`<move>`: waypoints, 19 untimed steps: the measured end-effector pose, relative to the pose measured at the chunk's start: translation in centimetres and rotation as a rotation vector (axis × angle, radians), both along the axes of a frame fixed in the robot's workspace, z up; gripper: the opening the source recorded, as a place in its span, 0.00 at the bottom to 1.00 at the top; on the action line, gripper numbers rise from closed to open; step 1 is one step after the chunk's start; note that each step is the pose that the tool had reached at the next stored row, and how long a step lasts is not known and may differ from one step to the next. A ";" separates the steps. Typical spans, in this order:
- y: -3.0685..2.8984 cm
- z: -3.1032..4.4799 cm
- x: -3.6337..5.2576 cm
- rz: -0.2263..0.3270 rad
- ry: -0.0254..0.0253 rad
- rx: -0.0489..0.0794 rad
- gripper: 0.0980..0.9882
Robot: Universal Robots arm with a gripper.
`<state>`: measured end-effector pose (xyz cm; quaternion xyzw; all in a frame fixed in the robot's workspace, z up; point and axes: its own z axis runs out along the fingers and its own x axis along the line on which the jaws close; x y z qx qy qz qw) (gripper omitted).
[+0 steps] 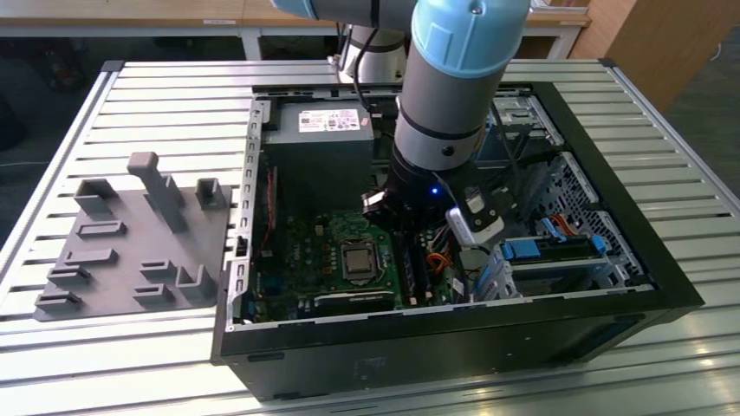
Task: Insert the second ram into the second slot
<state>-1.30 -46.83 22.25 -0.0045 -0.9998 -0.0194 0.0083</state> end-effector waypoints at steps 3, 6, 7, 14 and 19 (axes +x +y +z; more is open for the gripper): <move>-0.04 0.01 0.00 -0.001 0.0001 0.000 0.02; -0.08 0.02 0.00 -0.002 0.0002 0.000 0.02; -0.09 0.02 0.00 -0.003 0.0001 0.000 0.02; -0.09 0.02 0.05 -0.026 0.0003 0.000 0.02; -0.09 -0.09 -0.02 -0.025 0.0003 0.000 0.02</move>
